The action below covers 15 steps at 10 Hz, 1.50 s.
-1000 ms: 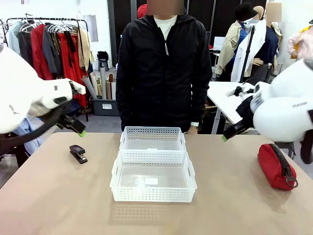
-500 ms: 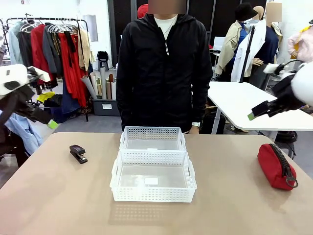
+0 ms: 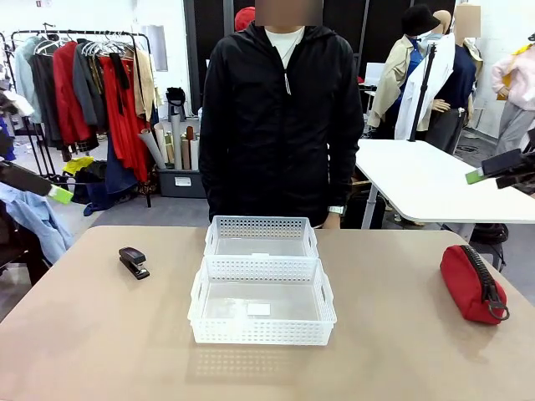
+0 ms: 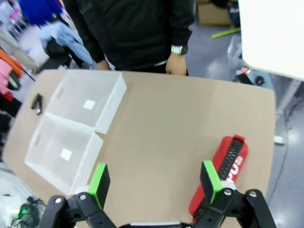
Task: Distribute items into two baskets.
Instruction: Pick up the Pencil pouch that the person points to.
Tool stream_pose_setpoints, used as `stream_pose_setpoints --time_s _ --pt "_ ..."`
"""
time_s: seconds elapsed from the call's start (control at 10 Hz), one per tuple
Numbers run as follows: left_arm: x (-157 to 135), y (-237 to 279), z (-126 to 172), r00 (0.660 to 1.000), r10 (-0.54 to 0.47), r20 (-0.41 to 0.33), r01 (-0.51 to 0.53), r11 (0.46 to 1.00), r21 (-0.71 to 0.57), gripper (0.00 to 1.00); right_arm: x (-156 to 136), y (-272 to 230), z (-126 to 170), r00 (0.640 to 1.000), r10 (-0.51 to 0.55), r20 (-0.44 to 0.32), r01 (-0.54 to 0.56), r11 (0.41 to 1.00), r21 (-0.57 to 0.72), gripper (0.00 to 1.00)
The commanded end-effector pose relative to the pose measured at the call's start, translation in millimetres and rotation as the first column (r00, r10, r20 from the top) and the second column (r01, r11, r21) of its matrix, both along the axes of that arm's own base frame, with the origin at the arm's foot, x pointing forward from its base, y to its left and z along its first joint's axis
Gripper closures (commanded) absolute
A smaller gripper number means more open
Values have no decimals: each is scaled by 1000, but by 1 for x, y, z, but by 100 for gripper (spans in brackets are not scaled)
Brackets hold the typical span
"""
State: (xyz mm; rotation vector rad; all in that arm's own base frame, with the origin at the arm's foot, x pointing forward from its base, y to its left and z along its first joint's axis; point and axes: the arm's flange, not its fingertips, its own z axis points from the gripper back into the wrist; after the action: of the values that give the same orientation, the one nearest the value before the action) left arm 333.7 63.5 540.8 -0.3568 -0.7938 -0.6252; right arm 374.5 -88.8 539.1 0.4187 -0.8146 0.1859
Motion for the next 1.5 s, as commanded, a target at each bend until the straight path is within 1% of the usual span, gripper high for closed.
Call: stream_pose_setpoints --time_s 0.0,0.2,0.3,0.5,0.6,0.9,1.0,1.1,1.4 --pt "-8 21 2 999 -4 33 6 999 -35 0 -20 -22 -4 997 51 50 -54 997 53 0" --pt "-7 22 8 999 -1 38 2 1000 -20 0 -35 -35 -1 986 148 78 -152 988 40 0" --pt "-5 23 12 999 -7 50 8 999 -37 0 -38 -39 0 976 201 84 -205 978 35 0" --pt "-1 25 14 998 -2 62 6 998 -59 0 -36 -41 1 968 244 63 -246 969 35 0" --pt "0 28 16 997 27 67 -22 997 -75 0 -34 -42 -1 962 270 49 -272 961 40 0" --pt "-1 23 18 997 27 68 -22 997 -75 0 -31 -42 0 961 273 35 -274 960 61 0" --pt "0 18 19 998 25 64 -20 996 -84 0 -33 -42 1 963 267 40 -269 961 68 0" --pt "-5 24 18 998 36 46 -33 997 -69 0 -36 -36 -3 967 256 17 -256 965 49 0" --pt "-5 24 18 998 36 46 -33 997 -69 0 -36 -36 -3 967 256 17 -256 965 49 0"
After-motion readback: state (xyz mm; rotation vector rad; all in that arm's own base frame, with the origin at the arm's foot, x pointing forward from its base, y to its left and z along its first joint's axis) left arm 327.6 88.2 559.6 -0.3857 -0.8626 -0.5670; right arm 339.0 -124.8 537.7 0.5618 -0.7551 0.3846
